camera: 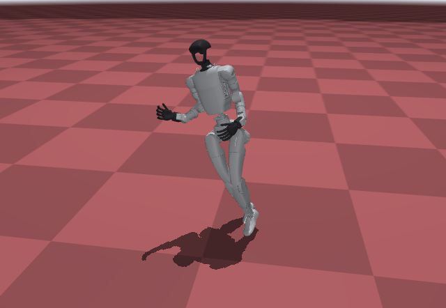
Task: Walk run
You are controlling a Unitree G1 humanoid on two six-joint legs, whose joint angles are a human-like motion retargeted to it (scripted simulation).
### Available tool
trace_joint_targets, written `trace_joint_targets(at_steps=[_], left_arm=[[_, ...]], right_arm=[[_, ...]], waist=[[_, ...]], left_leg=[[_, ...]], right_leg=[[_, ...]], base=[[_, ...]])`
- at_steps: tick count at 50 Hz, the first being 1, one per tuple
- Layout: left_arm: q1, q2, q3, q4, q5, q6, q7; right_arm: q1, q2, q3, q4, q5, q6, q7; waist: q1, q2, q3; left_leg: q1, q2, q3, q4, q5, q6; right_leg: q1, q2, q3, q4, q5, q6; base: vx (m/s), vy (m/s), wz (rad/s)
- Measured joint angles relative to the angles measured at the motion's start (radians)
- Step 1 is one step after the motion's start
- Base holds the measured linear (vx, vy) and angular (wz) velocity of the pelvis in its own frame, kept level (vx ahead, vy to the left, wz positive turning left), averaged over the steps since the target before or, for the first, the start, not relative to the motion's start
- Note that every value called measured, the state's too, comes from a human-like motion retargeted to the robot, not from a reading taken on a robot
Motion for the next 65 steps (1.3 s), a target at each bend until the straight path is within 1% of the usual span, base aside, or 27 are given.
trace_joint_targets(at_steps=[2,3,5,7,8,10,12,13,15,19,23,27,28,30,32,33,35,39,45,51,52,53,55,57,60,62,65], left_arm=[[0.039,0.007,0.052,0.006,-0.004,-0.041,0.09],[0.048,0.012,0.061,0.01,-0.008,-0.056,0.132],[0.05,0.018,0.057,0.005,-0.019,-0.066,0.19],[0.016,0.032,0.043,-0.043,-0.034,-0.049,0.198],[-0.003,0.039,0.038,-0.078,-0.039,-0.038,0.196],[-0.048,0.064,0.019,-0.174,-0.059,-0.015,0.205],[-0.072,0.082,-0.048,-0.254,-0.083,-0.022,0.239],[-0.109,0.079,-0.083,-0.246,-0.085,-0.048,0.263],[-0.232,0.058,-0.012,-0.216,-0.097,-0.074,0.299],[-0.309,-0.01,-0.18,-0.27,-0.182,-0.047,0.358],[-0.315,0.029,-0.299,-0.331,-0.247,-0.027,0.373],[-0.315,0.093,-0.344,-0.389,-0.265,0.013,0.318],[-0.318,0.104,-0.357,-0.399,-0.265,0.025,0.298],[-0.328,0.125,-0.379,-0.41,-0.267,0.043,0.263],[-0.325,0.137,-0.357,-0.405,-0.255,0.042,0.215],[-0.289,0.13,-0.323,-0.388,-0.23,0.027,0.174],[-0.233,0.098,-0.233,-0.301,-0.164,-0.005,0.044],[-0.102,-0.035,-0.174,-0.147,-0.223,0.003,0.126],[0.021,0.001,-0.069,-0.042,-0.293,0.033,0.114],[0.025,0.127,-0.023,-0.077,-0.217,-0.012,0.191],[0.012,0.13,-0.028,-0.083,-0.211,-0.01,0.204],[-0.007,0.124,-0.035,-0.084,-0.208,-0.003,0.221],[-0.052,0.083,-0.036,-0.073,-0.209,0.017,0.243],[-0.092,0.017,-0.035,-0.067,-0.205,0.036,0.252],[-0.165,-0.05,-0.035,-0.077,-0.177,0.058,0.271],[-0.195,-0.066,-0.06,-0.088,-0.137,0.052,0.289],[-0.2,-0.059,-0.13,-0.086,-0.097,0.036,0.32]], right_arm=[[0.032,-0.017,0.025,-0.016,0.009,0.01,0.04],[0.057,-0.021,0.026,-0.02,-0.003,0.017,0.065],[0.117,-0.029,0.017,-0.024,-0.049,0.039,0.121],[0.155,-0.028,0.032,-0.018,-0.114,0.058,0.159],[0.165,-0.03,0.051,-0.009,-0.142,0.059,0.171],[0.161,-0.027,0.086,0.02,-0.183,0.047,0.188],[0.196,-0.016,0.075,0.062,-0.203,0.02,0.228],[0.225,-0.004,0.039,0.097,-0.205,0.008,0.26],[0.234,0.011,0.088,0.173,-0.181,0.034,0.301],[0.289,-0.004,0.099,0.195,-0.121,0.115,0.444],[0.356,-0.04,0.019,0.184,-0.231,0.078,0.459],[0.393,-0.01,-0.02,0.178,-0.383,0.01,0.341],[0.394,0.008,-0.031,0.176,-0.398,0.006,0.305],[0.394,0.041,-0.046,0.17,-0.385,0.008,0.254],[0.403,0.06,-0.01,0.16,-0.309,0.016,0.24],[0.425,0.062,0.037,0.166,-0.264,0.019,0.235],[0.385,0.086,0.033,0.22,-0.13,0.042,0.254],[0.187,0.052,0.07,0.29,0.013,0.19,0.409],[0.001,-0.055,0.126,0.23,0.079,0.139,0.401],[-0.093,-0.109,0.216,0.195,0.017,0.156,0.5],[-0.106,-0.119,0.22,0.199,0.017,0.156,0.519],[-0.117,-0.131,0.224,0.212,0.019,0.153,0.539],[-0.126,-0.146,0.24,0.26,0.024,0.142,0.573],[-0.12,-0.135,0.237,0.327,0.019,0.128,0.607],[-0.083,-0.094,0.237,0.375,-0.023,0.095,0.607],[-0.047,-0.071,0.239,0.375,-0.047,0.073,0.566],[0.043,-0.044,0.194,0.359,-0.081,0.06,0.533]], waist=[[0.111,-0.051,0.01],[0.148,-0.056,0.013],[0.218,-0.085,0.054],[0.196,-0.072,0.078],[0.189,-0.061,0.089],[0.172,0.007,0.094],[0.091,0.007,0.057],[0.132,0.011,0.043],[0.13,-0.008,0.022],[0.103,0.046,0.004],[-0.045,0.079,0.038],[-0.126,0.099,0.068],[-0.125,0.1,0.074],[-0.176,0.054,0.104],[-0.172,0.008,0.09],[-0.111,0.0,0.075],[0.02,-0.037,0.045],[0.082,-0.047,0.037],[0.148,-0.032,0.049],[0.184,-0.046,0.044],[0.181,-0.053,0.038],[0.186,-0.067,0.035],[0.227,-0.123,0.039],[0.225,-0.135,0.031],[0.186,-0.053,0.029],[0.183,0.021,0.002],[0.213,0.055,-0.027]], left_leg=[[-0.021,0.008,0.069,-0.245,-0.068,-0.007],[-0.017,-0.025,0.071,-0.387,-0.081,0.005],[0.039,-0.118,-0.001,-0.631,-0.101,-0.069],[0.087,-0.105,0.026,-0.707,-0.143,-0.169],[0.098,-0.086,0.065,-0.694,-0.14,-0.161],[0.109,0.001,0.054,-0.622,0.14,-0.035],[0.125,-0.195,-0.232,-0.401,-0.14,0.069],[0.117,-0.179,-0.314,-0.339,-0.143,-0.005],[0.132,-0.012,-0.042,-0.232,-0.232,-0.044],[0.372,-0.054,-0.125,-0.401,-0.209,-0.085],[0.549,-0.043,-0.177,-0.532,0.06,-0.154],[0.704,0.022,-0.185,-0.568,0.263,-0.222],[0.727,0.035,-0.198,-0.54,0.293,-0.256],[0.758,0.017,-0.265,-0.387,0.319,-0.332],[0.696,0.027,-0.24,-0.128,0.325,-0.357],[0.68,0.059,-0.149,-0.004,0.324,-0.315],[0.567,0.025,-0.192,0.233,0.188,-0.273],[0.347,-0.016,-0.101,0.283,-0.03,-0.167],[0.197,-0.115,-0.047,-0.228,-0.148,-0.141],[0.268,-0.034,0.514,-0.652,-0.181,-0.075],[0.299,-0.033,0.617,-0.678,-0.183,-0.035],[0.321,-0.049,0.665,-0.69,-0.162,0.069],[0.375,-0.052,0.623,-0.676,-0.229,0.116],[0.339,-0.072,0.416,-0.612,-0.302,0.116],[0.298,0.002,0.237,-0.5,-0.304,0.116],[0.339,0.034,0.197,-0.517,-0.316,0.116],[0.408,0.017,0.144,-0.579,-0.282,0.116]], right_leg=[[0.16,0.007,-0.002,-0.124,0.287,0.075],[0.22,-0.004,-0.008,-0.159,0.412,0.183],[0.299,-0.074,-0.065,-0.058,0.507,0.383],[0.338,-0.064,-0.119,0.081,0.507,0.483],[0.353,-0.013,-0.065,0.153,0.507,0.504],[0.379,0.148,0.013,0.208,0.507,0.467],[0.281,0.181,-0.106,0.38,0.403,0.406],[0.217,0.185,-0.116,0.518,0.314,0.367],[0.024,0.103,-0.088,0.733,0.15,0.277],[-0.195,0.031,-0.097,0.505,0.045,0.18],[-0.289,-0.103,-0.095,0.05,0.048,0.216],[-0.247,-0.15,0.078,-0.324,-0.098,0.173],[-0.225,-0.17,0.101,-0.356,-0.128,0.187],[-0.205,-0.268,-0.01,-0.275,-0.095,0.331],[-0.203,-0.304,-0.146,-0.159,0.063,0.324],[-0.194,-0.187,-0.031,-0.078,-0.038,0.239],[-0.203,-0.233,-0.105,0.036,-0.124,0.261],[-0.108,-0.175,-0.059,-0.019,-0.161,0.243],[0.089,-0.166,-0.262,-0.252,-0.066,0.27],[0.227,-0.054,-0.391,-0.304,-0.125,0.223],[0.239,-0.041,-0.416,-0.293,-0.134,0.223],[0.247,-0.041,-0.423,-0.272,-0.131,0.235],[0.297,-0.054,-0.392,-0.214,-0.094,0.285],[0.283,-0.059,-0.467,-0.087,0.095,0.379],[0.128,0.048,-0.274,0.231,0.256,0.488],[0.048,0.106,-0.183,0.364,0.163,0.463],[-0.034,0.054,-0.165,0.399,0.112,0.295]], base=[[1.8,-0.73,-2.44],[1.95,-0.36,-1.86],[2.23,-0.17,-1.16],[1.9,-0.23,-0.09],[1.75,-0.35,-0.2],[2.06,-0.37,0.03],[2.22,-0.18,0.98],[2.22,-0.09,-0.41],[1.85,-0.18,-1.17],[1.21,-0.06,0.26],[1.43,-0.19,1.87],[1.33,-0.41,1.39],[1.22,-0.51,1.66],[1.4,-0.7,2.44],[1.31,-0.9,1.18],[1.59,-1.09,-0.5],[1.4,-0.81,-0.21],[0.75,-0.13,0.08],[0.73,-0.09,0.74],[0.66,-0.27,0.96],[0.53,-0.27,1.57],[0.73,-0.37,0.9],[1.18,-0.58,-0.01],[0.88,-0.29,0.38],[0.53,0.3,1.64],[0.49,0.29,2.15],[0.61,0.29,2.3]])
